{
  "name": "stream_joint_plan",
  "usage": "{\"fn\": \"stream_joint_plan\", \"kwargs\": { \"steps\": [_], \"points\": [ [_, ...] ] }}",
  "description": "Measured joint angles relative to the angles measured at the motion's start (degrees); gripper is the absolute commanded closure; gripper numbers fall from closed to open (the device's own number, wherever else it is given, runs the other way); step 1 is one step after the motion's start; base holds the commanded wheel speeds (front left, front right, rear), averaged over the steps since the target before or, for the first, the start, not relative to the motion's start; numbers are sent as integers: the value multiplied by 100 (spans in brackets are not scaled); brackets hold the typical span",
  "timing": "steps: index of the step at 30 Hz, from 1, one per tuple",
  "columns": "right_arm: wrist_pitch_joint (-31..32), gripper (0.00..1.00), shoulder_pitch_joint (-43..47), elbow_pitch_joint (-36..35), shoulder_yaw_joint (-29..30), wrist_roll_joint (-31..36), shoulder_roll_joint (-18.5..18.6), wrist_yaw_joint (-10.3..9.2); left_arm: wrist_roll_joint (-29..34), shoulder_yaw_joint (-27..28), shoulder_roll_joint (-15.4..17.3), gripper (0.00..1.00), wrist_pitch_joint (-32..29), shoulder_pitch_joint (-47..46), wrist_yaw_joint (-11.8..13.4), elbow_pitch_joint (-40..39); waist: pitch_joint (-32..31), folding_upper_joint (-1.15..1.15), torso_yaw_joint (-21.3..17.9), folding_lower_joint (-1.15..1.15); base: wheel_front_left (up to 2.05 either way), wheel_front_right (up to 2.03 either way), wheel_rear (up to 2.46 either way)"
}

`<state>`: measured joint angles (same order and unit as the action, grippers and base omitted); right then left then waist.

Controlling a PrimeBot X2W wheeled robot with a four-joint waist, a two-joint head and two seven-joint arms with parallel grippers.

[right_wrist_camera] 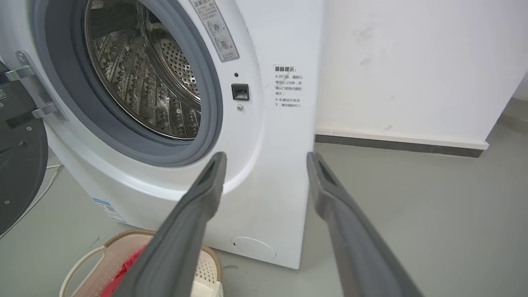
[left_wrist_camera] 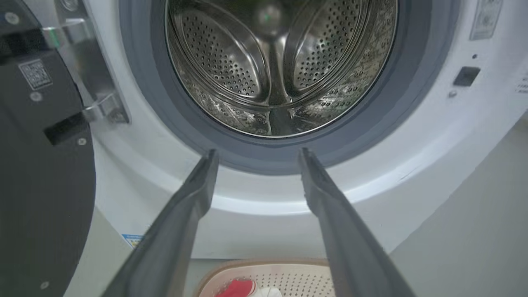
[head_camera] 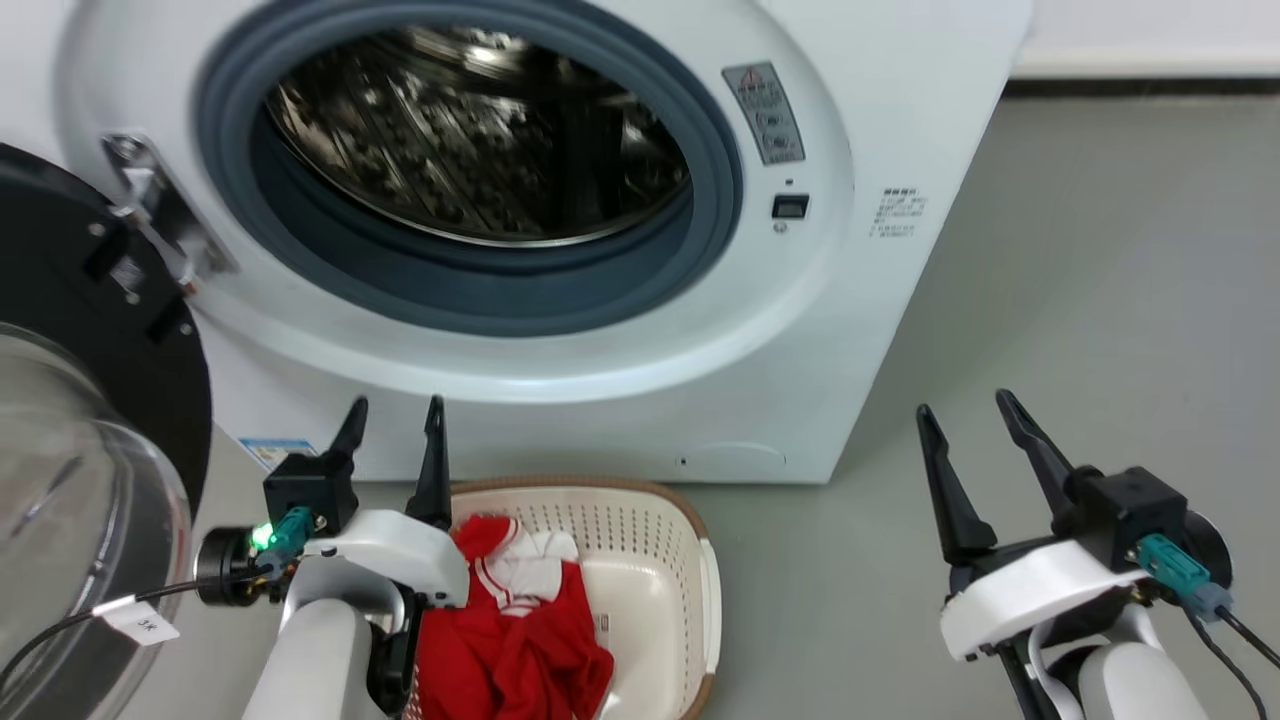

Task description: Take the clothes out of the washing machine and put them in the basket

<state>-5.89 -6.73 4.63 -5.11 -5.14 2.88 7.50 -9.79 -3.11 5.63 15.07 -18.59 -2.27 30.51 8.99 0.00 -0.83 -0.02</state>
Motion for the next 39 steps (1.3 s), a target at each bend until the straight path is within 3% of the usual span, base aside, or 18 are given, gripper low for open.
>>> {"fn": "stream_joint_plan", "kwargs": {
  "steps": [10,20,39],
  "points": [
    [194,0,401,-250,192,110,1,0,330,97,-31,0,1,701,55,-1631,-690,0,50,0,0,0,0],
    [268,0,684,-359,230,57,1,0,313,42,-31,0,-36,1427,127,-1953,-1045,0,85,0,0,0,0],
    [297,0,728,-303,192,20,1,0,207,-57,20,0,-238,1605,166,-2074,-1193,0,126,1,0,0,0]
  ]
}}
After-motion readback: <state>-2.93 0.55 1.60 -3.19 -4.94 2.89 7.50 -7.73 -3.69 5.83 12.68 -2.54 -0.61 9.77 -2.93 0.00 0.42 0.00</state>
